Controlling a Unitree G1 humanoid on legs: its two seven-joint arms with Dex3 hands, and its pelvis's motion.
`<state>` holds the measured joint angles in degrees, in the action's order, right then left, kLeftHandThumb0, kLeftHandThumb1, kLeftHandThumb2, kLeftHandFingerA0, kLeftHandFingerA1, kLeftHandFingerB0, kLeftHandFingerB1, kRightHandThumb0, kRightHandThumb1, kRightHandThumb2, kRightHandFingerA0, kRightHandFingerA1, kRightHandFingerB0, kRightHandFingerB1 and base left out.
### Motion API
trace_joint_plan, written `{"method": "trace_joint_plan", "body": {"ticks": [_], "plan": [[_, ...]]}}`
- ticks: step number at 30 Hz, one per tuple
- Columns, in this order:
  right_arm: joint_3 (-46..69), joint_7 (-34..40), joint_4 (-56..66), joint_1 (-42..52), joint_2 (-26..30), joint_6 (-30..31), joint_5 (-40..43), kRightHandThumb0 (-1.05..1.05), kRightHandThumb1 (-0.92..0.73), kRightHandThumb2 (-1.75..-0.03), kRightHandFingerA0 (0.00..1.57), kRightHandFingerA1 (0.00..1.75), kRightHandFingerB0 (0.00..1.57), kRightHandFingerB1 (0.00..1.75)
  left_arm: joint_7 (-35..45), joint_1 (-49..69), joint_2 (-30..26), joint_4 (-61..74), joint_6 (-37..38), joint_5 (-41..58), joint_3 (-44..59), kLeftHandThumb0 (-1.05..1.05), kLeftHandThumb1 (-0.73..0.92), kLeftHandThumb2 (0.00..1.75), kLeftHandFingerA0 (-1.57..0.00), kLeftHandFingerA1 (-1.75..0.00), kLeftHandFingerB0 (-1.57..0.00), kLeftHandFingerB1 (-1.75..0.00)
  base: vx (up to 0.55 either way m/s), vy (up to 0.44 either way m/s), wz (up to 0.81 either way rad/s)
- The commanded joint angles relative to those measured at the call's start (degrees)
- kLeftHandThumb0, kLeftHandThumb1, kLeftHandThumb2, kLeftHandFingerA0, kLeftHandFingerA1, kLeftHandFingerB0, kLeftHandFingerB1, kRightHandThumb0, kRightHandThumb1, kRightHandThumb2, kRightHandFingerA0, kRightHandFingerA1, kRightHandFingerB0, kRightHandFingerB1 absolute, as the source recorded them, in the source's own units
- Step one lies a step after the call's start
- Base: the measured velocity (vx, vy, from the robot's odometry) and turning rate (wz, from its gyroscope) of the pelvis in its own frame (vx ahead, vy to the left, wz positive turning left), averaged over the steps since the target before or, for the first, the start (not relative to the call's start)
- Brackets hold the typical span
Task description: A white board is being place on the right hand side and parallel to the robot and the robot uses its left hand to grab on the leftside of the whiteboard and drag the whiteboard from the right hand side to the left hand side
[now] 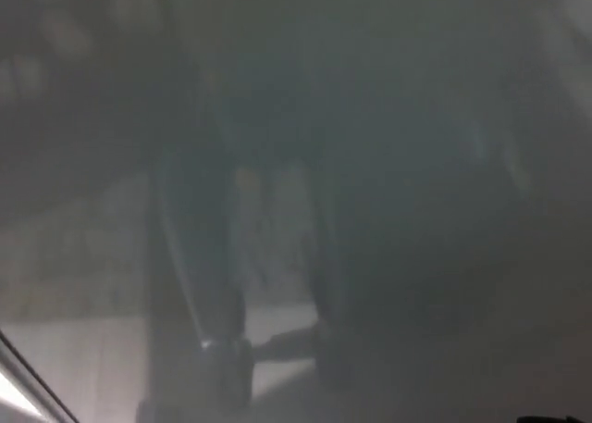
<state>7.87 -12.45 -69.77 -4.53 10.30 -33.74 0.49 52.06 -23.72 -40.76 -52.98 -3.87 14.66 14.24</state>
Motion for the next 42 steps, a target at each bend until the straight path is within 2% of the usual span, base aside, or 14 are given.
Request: {"method": "trace_joint_plan", "body": {"ticks": [1,2,3,10,11,12,14,31,34,35,36,37,39,42], "plan": [[0.1,0.5,-0.2,0.0,0.3,0.6,0.0,-0.49,-0.64,-0.61,0.91,0.65,0.60,0.43,0.8,-2.4,-7.4,-6.6,4.7,-1.4,1.7,-0.09,0.67,0.58,-0.61,-1.31,-0.74,-0.66,0.00,0.000,0.00],[0.1,0.5,-0.3,-0.1,0.3,0.7,0.0,-0.52,-0.53,-0.92,0.84,0.74,0.53,0.58,0.7,-2.8,-8.1,-7.3,4.4,-1.5,1.7,-0.12,0.66,0.60,-0.62,-1.28,-0.75,-0.66,0.00,0.000,0.00],[0.3,0.3,-0.4,-0.2,0.2,1.0,0.2,-0.48,-0.62,-0.61,0.93,0.68,0.58,0.44,0.4,-3.0,-9.0,-8.3,4.4,-1.8,1.7,-0.12,0.66,0.60,-0.64,-1.26,-0.74,-0.67,0.00,0.000,0.00],[0.4,0.3,-0.3,-0.2,-0.2,0.8,0.5,-0.45,-0.63,-0.60,0.94,0.69,0.60,0.44,0.8,-3.0,-12.7,-10.9,6.6,-2.4,1.6,-0.01,0.75,0.60,-0.58,-1.33,-0.69,-0.66,0.00,0.000,0.00],[0.2,0.8,-0.3,-0.2,-0.3,1.2,0.2,-0.47,-0.62,-0.61,0.94,0.68,0.60,0.44,0.0,-3.3,-13.3,-12.0,5.7,-2.6,1.8,0.00,0.74,0.58,-0.61,-1.39,-0.72,-0.66,0.00,0.000,0.00],[0.0,1.1,-0.3,-0.1,-0.3,1.3,-0.1,-0.49,-0.53,-0.92,0.83,0.75,0.54,0.59,-0.3,-3.2,-13.8,-12.7,5.6,-2.6,2.0,0.00,0.75,0.60,-0.60,-1.36,-0.71,-0.67,0.00,0.000,0.00],[-0.2,1.2,-0.3,0.0,-0.3,1.0,-0.4,-0.47,-0.53,-0.92,0.83,0.75,0.54,0.59,-1.2,-3.0,-14.4,-13.3,6.1,-3.0,2.2,-0.01,0.73,0.61,-0.60,-1.15,-0.71,-0.68,0.00,0.000,0.00],[0.1,0.8,-0.7,-0.1,-0.4,0.9,0.0,-0.46,-0.51,-0.92,0.83,0.75,0.53,0.59,-4.4,-5.9,-15.8,-16.5,8.4,-7.0,0.9,0.05,0.75,0.61,-0.64,-0.98,-0.64,-0.63,0.00,0.000,0.00],[0.2,0.8,-0.8,-0.3,-0.4,1.3,0.0,-0.47,-0.51,-0.92,0.83,0.75,0.53,0.59,-5.9,-5.6,-15.2,-16.2,9.4,-7.0,1.4,0.09,0.76,0.63,-0.65,-0.81,-0.61,-0.57,0.00,0.000,0.00],[0.2,0.7,-0.8,-0.4,-0.5,1.5,0.2,-0.48,-0.62,-0.61,0.93,0.68,0.60,0.44,-4.8,-5.5,-15.0,-15.9,9.3,-6.5,1.7,-0.09,0.60,0.67,-0.08,-0.34,-0.04,-0.16,0.00,0.000,0.00],[0.3,0.6,-0.7,-0.5,-0.4,1.7,0.2,-0.45,-0.51,-0.92,0.83,0.75,0.53,0.59,-3.9,-5.3,-14.8,-15.5,9.7,-6.5,1.6,-0.15,0.59,0.57,0.00,-0.09,0.00,-0.07,0.00,0.000,0.00],[0.2,0.7,-0.6,-0.5,-0.4,1.7,0.1,-0.45,-0.51,-0.92,0.83,0.75,0.52,0.59,-3.3,-5.1,-14.8,-15.2,10.2,-6.6,1.5,-0.23,0.53,0.56,0.00,0.00,0.00,0.00,0.00,0.000,0.00],[0.1,0.7,-0.6,-0.3,-0.4,1.5,0.0,-0.49,-0.52,-0.92,0.83,0.75,0.53,0.59,-1.6,-4.2,-14.3,-14.5,12.1,-6.0,2.0,-0.45,0.24,0.60,0.00,-0.06,0.00,0.00,0.00,0.000,0.00],[-0.2,1.3,-0.5,-0.2,-0.3,1.2,-0.4,-0.49,-0.53,-0.91,0.84,0.74,0.54,0.59,-1.5,-3.0,-13.7,-13.7,13.1,-5.2,3.1,-0.47,0.50,0.55,0.00,0.00,0.00,0.00,0.00,0.000,0.00]]}}
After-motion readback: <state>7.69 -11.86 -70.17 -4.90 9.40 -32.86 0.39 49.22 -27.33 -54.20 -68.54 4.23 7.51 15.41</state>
